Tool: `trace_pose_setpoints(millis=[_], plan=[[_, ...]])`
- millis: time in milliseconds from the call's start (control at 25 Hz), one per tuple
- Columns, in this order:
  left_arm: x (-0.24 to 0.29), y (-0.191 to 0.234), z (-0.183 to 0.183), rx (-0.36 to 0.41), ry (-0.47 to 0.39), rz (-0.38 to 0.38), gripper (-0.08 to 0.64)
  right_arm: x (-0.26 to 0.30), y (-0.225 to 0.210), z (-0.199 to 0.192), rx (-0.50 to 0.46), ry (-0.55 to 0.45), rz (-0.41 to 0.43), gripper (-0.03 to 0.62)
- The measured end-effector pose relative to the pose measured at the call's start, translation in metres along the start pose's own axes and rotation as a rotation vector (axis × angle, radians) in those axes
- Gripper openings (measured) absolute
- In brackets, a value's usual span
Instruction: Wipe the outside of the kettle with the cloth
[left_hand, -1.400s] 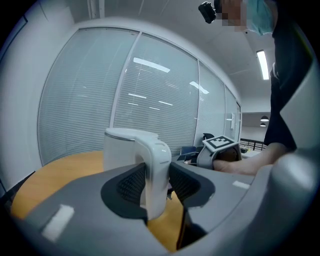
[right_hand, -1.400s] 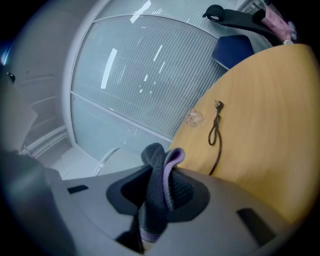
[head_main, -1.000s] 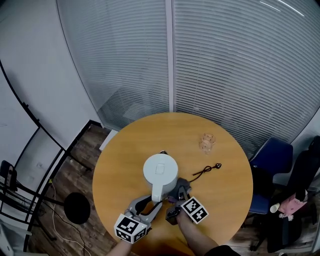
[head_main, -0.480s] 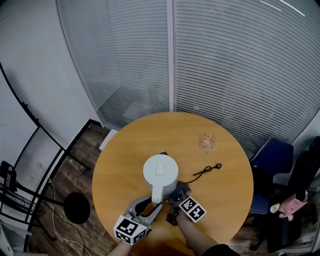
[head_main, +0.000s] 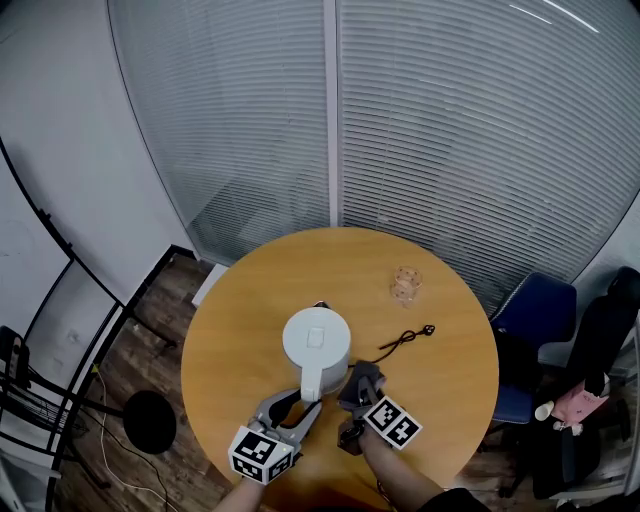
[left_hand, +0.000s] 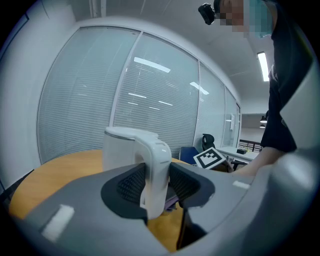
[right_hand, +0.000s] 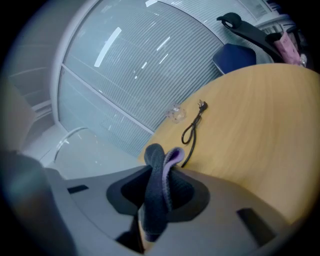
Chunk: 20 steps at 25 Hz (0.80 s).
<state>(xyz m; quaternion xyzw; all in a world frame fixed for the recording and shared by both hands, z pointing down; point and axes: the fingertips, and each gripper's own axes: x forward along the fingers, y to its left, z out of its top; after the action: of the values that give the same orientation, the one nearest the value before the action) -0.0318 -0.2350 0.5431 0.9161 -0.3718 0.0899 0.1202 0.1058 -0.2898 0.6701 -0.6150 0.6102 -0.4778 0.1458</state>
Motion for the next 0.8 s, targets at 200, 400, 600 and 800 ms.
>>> trace_pose_setpoints(millis=[200,400,600,800], plan=[[-0.001,0.001,-0.001,0.009,0.001,-0.003,0.159,-0.03,0.041,0.011,-0.045,-0.029,0.133,0.087],[0.003,0.0,-0.002,0.026,0.009,0.002,0.158,-0.062,0.076,0.026,-0.077,-0.073,0.241,0.087],[-0.003,-0.003,-0.003,0.041,0.002,0.003,0.16,-0.092,0.108,0.032,-0.134,-0.106,0.315,0.087],[-0.015,-0.008,-0.004,0.046,-0.015,-0.011,0.158,-0.117,0.13,0.027,-0.218,-0.15,0.363,0.087]])
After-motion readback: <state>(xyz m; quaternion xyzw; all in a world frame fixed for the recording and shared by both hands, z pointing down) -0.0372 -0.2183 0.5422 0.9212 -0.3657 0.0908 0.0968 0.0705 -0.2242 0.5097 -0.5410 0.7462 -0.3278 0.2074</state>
